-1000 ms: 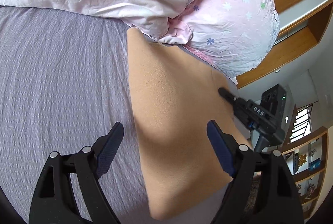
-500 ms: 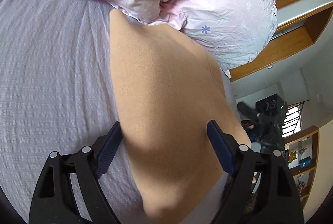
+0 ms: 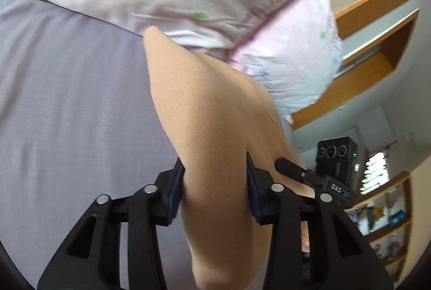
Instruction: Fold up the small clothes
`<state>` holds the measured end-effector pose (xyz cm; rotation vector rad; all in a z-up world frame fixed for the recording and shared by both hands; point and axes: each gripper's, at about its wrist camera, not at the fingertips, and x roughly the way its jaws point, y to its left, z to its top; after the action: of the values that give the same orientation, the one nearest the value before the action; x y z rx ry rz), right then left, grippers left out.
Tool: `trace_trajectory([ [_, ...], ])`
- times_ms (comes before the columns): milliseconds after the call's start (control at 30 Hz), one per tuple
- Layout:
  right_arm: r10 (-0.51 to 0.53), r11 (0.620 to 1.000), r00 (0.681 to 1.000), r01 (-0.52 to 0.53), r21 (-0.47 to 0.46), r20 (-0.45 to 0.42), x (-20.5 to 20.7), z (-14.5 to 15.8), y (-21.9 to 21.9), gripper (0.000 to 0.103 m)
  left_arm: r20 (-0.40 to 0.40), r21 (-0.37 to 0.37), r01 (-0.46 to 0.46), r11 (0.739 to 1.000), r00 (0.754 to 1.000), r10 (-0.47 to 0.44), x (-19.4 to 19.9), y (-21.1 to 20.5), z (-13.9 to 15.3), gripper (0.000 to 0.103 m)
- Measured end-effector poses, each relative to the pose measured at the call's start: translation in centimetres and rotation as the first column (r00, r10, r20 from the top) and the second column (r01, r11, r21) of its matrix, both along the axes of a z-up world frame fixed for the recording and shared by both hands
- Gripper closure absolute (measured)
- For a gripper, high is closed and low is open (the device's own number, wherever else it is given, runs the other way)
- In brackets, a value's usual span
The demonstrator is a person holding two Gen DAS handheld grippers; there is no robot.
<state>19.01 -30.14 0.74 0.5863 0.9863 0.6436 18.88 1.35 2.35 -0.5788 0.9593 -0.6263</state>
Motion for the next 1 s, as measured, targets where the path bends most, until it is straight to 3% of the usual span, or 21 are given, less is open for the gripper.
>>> trace_trajectory([
  [67, -0.012, 0.999, 0.999, 0.011, -0.036, -0.034, -0.2, -0.2, 0.4, 0.056, 0.011, 0.021, -0.037, 0.999, 0.999, 0.037, -0.9, 1.9, 0.4, 0.060],
  [167, -0.092, 0.996, 0.995, 0.091, 0.008, 0.027, -2.3, 1.4, -1.5, 0.048, 0.144, 0.023, -0.043, 0.999, 0.989, 0.040, -3.5, 3.6, 3.1, 0.060],
  [267, -0.117, 0.992, 0.991, 0.114, 0.047, 0.066, -4.7, 2.5, -2.8, 0.049, 0.249, 0.057, 0.021, 0.998, 0.968, -0.035, -5.7, 1.9, 5.3, 0.045],
  [300, -0.113, 0.993, 0.991, 0.109, 0.048, 0.075, -5.5, 2.8, -2.6, 0.054, 0.270, 0.078, 0.049, 0.996, 0.960, -0.069, -6.3, 0.9, 5.6, 0.038],
  [367, -0.098, 0.995, 0.991, 0.096, 0.032, 0.086, -6.4, 2.9, -1.8, 0.066, 0.286, 0.133, 0.112, 0.985, 0.947, -0.147, -6.9, -1.6, 5.5, 0.036],
  [433, -0.097, 0.994, 0.992, 0.101, -0.047, 0.080, -7.2, 2.2, -1.5, 0.093, 0.260, 0.206, 0.145, 0.968, 0.945, -0.197, -7.0, -3.5, 4.5, 0.036],
  [500, -0.134, 0.985, 0.990, 0.138, -0.108, 0.047, -7.4, 1.0, -1.2, 0.096, 0.192, 0.286, 0.171, 0.943, 0.954, -0.231, -6.8, -4.6, 2.7, 0.036],
  [600, -0.172, 0.980, 0.985, 0.171, -0.106, 0.004, -8.2, -0.5, -1.5, 0.096, 0.149, 0.380, 0.178, 0.908, 0.957, -0.250, -7.2, -5.0, 0.9, 0.044],
  [667, -0.194, 0.968, 0.980, 0.197, -0.155, 0.034, -8.8, 0.3, -1.5, 0.083, 0.157, 0.365, 0.176, 0.914, 0.956, -0.246, -7.8, -4.2, 0.9, 0.044],
  [733, -0.236, 0.950, 0.965, 0.254, -0.181, 0.116, -10.0, 1.6, -1.6, 0.056, 0.183, 0.325, 0.158, 0.932, 0.957, -0.226, -8.6, -2.6, 1.6, 0.043],
  [767, -0.241, 0.949, 0.956, 0.269, -0.165, 0.169, -10.7, 2.3, -1.8, 0.052, 0.204, 0.308, 0.140, 0.941, 0.956, -0.209, -9.1, -1.7, 2.0, 0.043],
  [833, -0.214, 0.964, 0.948, 0.244, -0.104, 0.237, -11.7, 3.5, -1.5, 0.047, 0.231, 0.301, 0.100, 0.948, 0.957, -0.175, -10.0, -0.6, 2.2, 0.031],
  [933, -0.134, 0.986, 0.957, 0.156, -0.065, 0.259, -11.8, 3.5, 0.0, 0.036, 0.239, 0.311, 0.053, 0.949, 0.962, -0.132, -11.0, 0.3, 1.8, 0.020],
  [1000, -0.125, 0.984, 0.971, 0.147, -0.097, 0.206, -10.7, 2.4, 0.8, 0.033, 0.217, 0.335, 0.035, 0.941, 0.970, -0.113, -11.1, 0.4, 1.3, 0.018],
])
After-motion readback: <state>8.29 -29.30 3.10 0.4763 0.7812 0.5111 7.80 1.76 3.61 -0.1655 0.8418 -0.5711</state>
